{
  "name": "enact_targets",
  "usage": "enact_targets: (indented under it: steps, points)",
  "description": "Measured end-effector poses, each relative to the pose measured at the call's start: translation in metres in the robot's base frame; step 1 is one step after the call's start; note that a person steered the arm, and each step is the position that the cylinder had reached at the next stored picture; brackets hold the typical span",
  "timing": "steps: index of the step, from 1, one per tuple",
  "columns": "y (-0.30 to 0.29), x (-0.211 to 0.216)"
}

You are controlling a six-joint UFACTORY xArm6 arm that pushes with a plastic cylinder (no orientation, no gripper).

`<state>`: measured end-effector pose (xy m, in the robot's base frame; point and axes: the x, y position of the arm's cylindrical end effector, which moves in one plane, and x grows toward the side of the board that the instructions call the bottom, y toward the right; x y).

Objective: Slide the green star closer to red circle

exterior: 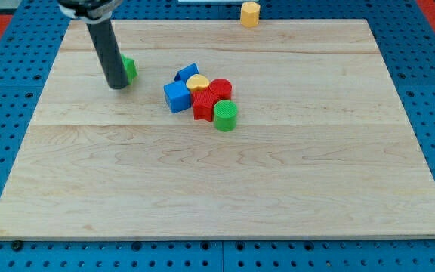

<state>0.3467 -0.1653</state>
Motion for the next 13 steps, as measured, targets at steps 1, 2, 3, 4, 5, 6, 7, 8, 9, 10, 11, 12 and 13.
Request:
enact_targets:
  steps: [1, 2, 3, 4, 5, 6, 7, 8, 9, 10, 11, 12, 13]
  points:
    - [-0.004, -0.027]
    - [-0.02, 0.004]
    - [-0.039, -0.031]
    - [-0.054, -0.07]
    - [-0.027, -0.073]
    - [-0.007, -0.063]
    - [-0.005, -0.063]
    - [-0.008, -0.061]
    - [-0.008, -0.061]
    - [-0.014, -0.054]
    - [-0.008, -0.054]
    - [0.008, -0.054]
    - [0.021, -0.054]
